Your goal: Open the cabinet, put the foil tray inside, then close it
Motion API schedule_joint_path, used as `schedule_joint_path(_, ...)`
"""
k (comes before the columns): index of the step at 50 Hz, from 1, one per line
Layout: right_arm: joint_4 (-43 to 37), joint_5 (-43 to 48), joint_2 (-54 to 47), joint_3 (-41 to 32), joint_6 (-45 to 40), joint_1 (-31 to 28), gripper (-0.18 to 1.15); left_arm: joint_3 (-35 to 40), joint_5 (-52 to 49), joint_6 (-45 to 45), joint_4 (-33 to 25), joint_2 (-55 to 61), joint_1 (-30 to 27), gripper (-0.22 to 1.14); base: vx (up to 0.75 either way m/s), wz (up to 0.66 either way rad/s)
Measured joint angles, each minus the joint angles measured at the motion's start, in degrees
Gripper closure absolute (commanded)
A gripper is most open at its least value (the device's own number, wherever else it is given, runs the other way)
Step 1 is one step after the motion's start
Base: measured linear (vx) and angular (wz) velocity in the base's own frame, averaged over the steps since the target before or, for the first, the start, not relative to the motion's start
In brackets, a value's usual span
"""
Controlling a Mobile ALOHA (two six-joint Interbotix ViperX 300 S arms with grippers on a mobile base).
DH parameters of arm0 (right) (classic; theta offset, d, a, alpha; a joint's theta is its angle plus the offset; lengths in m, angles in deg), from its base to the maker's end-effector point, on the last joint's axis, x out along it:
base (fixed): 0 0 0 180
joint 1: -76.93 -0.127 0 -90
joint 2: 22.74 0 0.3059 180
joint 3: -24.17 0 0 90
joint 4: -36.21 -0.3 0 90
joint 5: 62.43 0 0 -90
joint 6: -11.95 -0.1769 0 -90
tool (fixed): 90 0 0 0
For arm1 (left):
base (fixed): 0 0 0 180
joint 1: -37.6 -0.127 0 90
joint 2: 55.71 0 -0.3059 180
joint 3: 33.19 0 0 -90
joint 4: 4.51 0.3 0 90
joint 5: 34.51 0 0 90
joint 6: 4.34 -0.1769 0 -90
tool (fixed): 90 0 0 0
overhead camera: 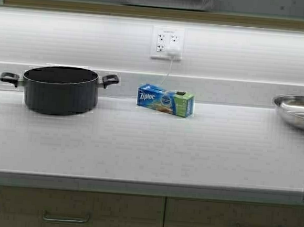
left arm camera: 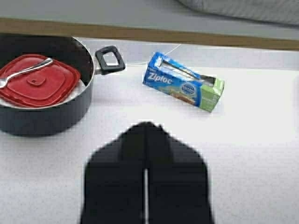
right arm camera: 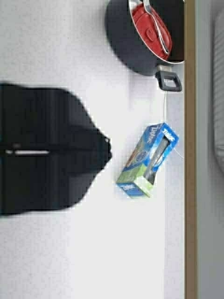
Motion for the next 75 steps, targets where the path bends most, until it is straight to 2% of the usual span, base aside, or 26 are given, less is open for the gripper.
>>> schedule_joint_path(14,-0.7,-2.2,6.06,3.34,-0.09,-0.09,0.89,-1.58,0.0,-1.76,0.0,-1.41,-0.18,0.87,-0.2,0.03)
schedule_joint_path(28,-0.44,-8.79,12.04,4.48,1.23,0.09,0.89,-1.58,-2.99,-2.64,0.26,-3.87,-0.53,0.87,-0.23,-0.01)
schedule_joint_path(35,2.29,-11.43,13.62,4.13,2.29,0.35,0.89,-0.97,-6.68,-4.66,1.41,-5.98,-3.43,0.87,-0.21,-0.01)
schedule_joint_path(40,5.01,-12.92,14.24,2.9,2.29,2.81,0.9,-0.53,-9.14,-6.06,1.58,-8.26,-6.06,0.87,-0.18,-0.01)
schedule_joint_path(50,8.35,-13.8,16.08,1.23,2.55,11.78,0.9,1.23,-12.83,-8.35,2.64,-13.54,-11.34,0.87,-0.12,0.02)
schedule_joint_path(56,10.02,-13.27,16.79,0.44,2.81,19.51,0.9,2.72,-15.91,-8.53,3.96,-16.08,-14.5,0.87,-0.11,-0.04)
schedule_joint_path(66,10.9,-8.17,16.17,-3.25,2.72,32.17,0.9,6.24,-18.81,-8.7,6.68,-19.16,-21.09,0.87,-0.09,-0.03)
schedule_joint_path(75,10.55,-3.6,11.69,-9.49,2.55,43.24,0.9,10.55,-19.16,-8.61,7.03,-18.81,-29.79,0.87,-0.05,-0.03)
